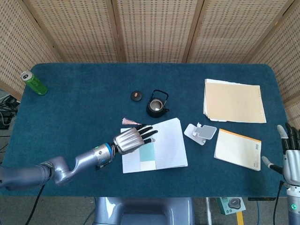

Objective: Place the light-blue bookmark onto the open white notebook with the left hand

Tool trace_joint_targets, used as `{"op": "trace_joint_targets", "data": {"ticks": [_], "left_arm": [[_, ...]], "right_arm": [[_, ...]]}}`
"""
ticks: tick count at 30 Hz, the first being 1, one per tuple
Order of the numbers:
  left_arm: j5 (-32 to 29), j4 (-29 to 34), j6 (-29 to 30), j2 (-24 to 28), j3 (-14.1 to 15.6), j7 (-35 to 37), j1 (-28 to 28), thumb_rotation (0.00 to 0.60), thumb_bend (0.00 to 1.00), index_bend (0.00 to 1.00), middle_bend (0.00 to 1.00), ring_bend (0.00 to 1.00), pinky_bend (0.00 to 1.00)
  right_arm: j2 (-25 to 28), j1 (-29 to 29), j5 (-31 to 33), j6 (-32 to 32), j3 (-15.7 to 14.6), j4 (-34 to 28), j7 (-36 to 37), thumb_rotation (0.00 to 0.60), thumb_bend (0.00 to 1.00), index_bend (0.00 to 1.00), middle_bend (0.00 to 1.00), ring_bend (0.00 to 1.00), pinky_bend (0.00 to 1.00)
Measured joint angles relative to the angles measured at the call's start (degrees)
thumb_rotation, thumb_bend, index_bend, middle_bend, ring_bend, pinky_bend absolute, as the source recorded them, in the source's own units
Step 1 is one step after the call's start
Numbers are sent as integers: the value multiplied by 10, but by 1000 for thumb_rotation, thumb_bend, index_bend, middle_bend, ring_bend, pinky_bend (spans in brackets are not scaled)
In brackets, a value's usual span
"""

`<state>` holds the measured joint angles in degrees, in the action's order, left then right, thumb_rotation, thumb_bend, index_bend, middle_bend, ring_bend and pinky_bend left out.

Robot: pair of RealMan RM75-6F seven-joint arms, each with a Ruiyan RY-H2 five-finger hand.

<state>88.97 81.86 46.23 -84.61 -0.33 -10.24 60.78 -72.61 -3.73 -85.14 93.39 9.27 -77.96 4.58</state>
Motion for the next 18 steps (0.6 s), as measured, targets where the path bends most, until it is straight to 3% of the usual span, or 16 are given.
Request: {"op": "trace_joint_targets", "data": {"ticks": [6, 11, 16, 18], "left_arm": [[-4, 23, 132, 16, -6, -25, -75, 600, 441, 19, 0, 0, 0], [-21, 64, 273, 31, -4, -60, -178, 600, 414, 0, 0, 0, 0], [-29, 121, 401, 59, 12, -82, -295, 600, 167, 0, 0, 0, 0], [-30, 140, 433, 72, 20, -87, -330, 600, 117, 0, 0, 0, 0]], "right_arm": [[1, 0, -9, 2, -5, -8, -6, 600, 118, 30, 0, 0, 0], [5, 1, -26, 9, -12, -22, -11, 600, 117, 30, 0, 0, 0], [12, 2, -47, 17, -21, -40, -19, 600, 118, 30, 0, 0, 0], [17, 4, -58, 25, -25, -48, -22, 600, 118, 30, 0, 0, 0]]}}
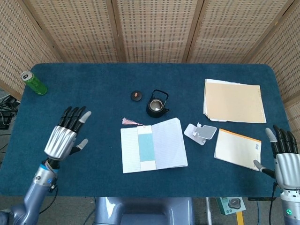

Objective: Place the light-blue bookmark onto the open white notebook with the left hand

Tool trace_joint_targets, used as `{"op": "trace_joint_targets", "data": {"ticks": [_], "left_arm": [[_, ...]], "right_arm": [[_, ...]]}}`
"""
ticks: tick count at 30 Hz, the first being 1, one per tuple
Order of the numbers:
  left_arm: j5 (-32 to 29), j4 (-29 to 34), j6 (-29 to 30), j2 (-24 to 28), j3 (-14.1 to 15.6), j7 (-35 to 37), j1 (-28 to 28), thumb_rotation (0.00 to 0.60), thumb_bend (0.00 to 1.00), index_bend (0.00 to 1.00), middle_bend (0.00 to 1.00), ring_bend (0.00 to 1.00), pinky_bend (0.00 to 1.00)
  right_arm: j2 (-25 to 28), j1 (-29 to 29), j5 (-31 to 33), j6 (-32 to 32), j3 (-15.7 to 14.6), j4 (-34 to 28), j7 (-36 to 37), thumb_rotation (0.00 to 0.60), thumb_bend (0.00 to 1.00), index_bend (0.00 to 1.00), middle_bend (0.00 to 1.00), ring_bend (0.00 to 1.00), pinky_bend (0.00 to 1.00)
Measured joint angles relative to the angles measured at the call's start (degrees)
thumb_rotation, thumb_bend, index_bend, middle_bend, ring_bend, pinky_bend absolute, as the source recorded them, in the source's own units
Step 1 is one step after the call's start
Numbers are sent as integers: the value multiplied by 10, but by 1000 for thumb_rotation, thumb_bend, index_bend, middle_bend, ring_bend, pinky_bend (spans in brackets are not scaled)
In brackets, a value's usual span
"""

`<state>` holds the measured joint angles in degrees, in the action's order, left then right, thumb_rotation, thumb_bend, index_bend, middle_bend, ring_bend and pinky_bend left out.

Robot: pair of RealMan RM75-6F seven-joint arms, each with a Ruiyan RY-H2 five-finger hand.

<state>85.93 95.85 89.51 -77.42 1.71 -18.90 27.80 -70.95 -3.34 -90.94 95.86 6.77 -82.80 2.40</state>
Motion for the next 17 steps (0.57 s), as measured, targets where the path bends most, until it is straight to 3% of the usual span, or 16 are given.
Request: {"op": "trace_joint_targets", "data": {"ticks": [5, 11, 17], "left_arm": [[-4, 39, 43, 33, 27, -31, -69, 600, 10, 0, 0, 0, 0], [-24, 68, 44, 58, 60, -63, -117, 600, 0, 0, 0, 0, 0], [-26, 62, 49, 67, 63, -60, -149, 600, 0, 0, 0, 0, 0]], "right_arm": [[12, 3, -19, 6, -11, -21, -9, 600, 116, 13, 0, 0, 0], [27, 4, -35, 4, -22, -45, -22, 600, 106, 0, 0, 0, 0], [32, 6, -59, 9, -33, -59, -33, 600, 105, 0, 0, 0, 0]]}}
